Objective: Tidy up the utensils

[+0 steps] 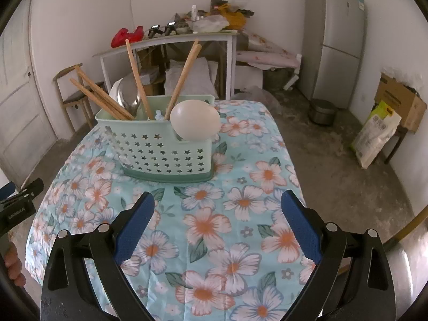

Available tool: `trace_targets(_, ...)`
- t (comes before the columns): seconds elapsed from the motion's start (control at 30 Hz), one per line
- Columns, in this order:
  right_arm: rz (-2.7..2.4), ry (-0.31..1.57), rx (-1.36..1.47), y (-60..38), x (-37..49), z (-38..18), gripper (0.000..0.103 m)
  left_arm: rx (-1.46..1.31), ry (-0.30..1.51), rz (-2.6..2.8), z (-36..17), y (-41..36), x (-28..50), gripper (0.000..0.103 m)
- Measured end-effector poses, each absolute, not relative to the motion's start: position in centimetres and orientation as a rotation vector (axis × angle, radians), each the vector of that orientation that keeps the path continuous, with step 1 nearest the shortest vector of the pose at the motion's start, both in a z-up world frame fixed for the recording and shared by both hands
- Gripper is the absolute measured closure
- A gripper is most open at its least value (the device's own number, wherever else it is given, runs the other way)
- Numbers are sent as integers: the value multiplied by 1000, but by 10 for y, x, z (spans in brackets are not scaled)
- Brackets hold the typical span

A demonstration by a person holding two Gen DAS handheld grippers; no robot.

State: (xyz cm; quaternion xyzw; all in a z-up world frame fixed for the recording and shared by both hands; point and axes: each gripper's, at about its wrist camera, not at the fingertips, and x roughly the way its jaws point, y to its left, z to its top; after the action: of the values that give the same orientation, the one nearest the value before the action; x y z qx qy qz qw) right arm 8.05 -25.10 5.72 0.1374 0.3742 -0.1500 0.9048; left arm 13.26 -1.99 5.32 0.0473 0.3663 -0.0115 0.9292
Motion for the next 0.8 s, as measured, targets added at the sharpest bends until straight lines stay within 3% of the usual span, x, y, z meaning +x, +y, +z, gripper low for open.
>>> trace_targets(0.8, -301, 781, 272, -246, 82, 56, 12, 83, 776, -21, 50, -16, 135, 6)
